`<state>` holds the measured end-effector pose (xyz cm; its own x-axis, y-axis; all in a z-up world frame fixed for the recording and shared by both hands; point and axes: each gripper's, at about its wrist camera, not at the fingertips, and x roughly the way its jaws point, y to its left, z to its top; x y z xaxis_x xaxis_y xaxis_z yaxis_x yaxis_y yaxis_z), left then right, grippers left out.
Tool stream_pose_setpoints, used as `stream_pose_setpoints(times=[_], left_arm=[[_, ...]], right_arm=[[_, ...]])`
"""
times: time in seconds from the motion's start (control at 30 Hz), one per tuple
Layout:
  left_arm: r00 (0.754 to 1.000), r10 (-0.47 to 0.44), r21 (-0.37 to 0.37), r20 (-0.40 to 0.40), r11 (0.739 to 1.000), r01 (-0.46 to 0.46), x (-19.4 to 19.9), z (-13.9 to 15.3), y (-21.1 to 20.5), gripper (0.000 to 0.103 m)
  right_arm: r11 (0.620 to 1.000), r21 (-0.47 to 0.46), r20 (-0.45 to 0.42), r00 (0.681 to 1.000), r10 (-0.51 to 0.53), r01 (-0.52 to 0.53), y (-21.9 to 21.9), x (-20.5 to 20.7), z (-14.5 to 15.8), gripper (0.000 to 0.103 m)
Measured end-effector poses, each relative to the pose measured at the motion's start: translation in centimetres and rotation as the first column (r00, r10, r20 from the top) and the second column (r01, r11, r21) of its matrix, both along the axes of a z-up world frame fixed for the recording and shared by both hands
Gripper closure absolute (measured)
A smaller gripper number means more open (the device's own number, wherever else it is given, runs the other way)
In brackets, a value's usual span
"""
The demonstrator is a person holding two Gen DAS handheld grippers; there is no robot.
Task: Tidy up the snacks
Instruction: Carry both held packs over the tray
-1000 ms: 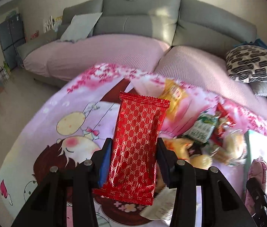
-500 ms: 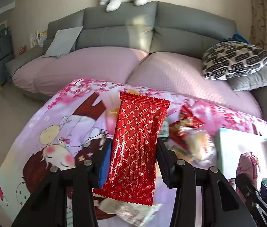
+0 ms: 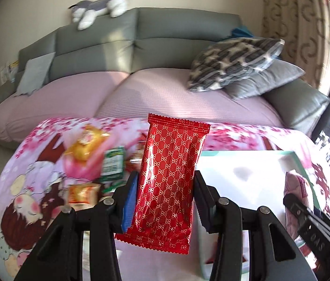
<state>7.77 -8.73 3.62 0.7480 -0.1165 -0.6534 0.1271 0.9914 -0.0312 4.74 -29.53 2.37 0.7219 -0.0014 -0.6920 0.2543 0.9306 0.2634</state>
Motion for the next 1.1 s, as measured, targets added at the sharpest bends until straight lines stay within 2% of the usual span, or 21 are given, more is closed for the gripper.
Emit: stream_pose_setpoints(times=[0.17,0.3,0.67,1.1], left_arm=[[0.997,-0.081,0.004,0.006,0.997,0.081,-0.4,-0.1,-3.3,0.056],[0.992,-0.123,0.007,0.003,0.992,0.123,-0.3,-0.4,-5.1,0.056],[0.988,-0.152,-0.004,-0.036,0.988,0.152,1.6,-2.6,-6.4,0.056],[0.978,-0.189,0.009,-0.092,0.982,0.190,3.6,-5.6,-8.2,0.056]], right_arm=[[0.995,-0.020,0.000,0.995,-0.096,0.096,-4.0,-1.0,0.1,0.062],[0.992,-0.028,0.004,0.992,-0.125,0.125,-5.5,-1.3,0.1,0.062],[0.998,-0.058,0.006,0.999,-0.036,0.036,-3.6,0.8,-2.0,0.062],[0.997,-0.073,-0.030,0.999,-0.021,0.019,-3.0,2.1,-3.8,0.062]])
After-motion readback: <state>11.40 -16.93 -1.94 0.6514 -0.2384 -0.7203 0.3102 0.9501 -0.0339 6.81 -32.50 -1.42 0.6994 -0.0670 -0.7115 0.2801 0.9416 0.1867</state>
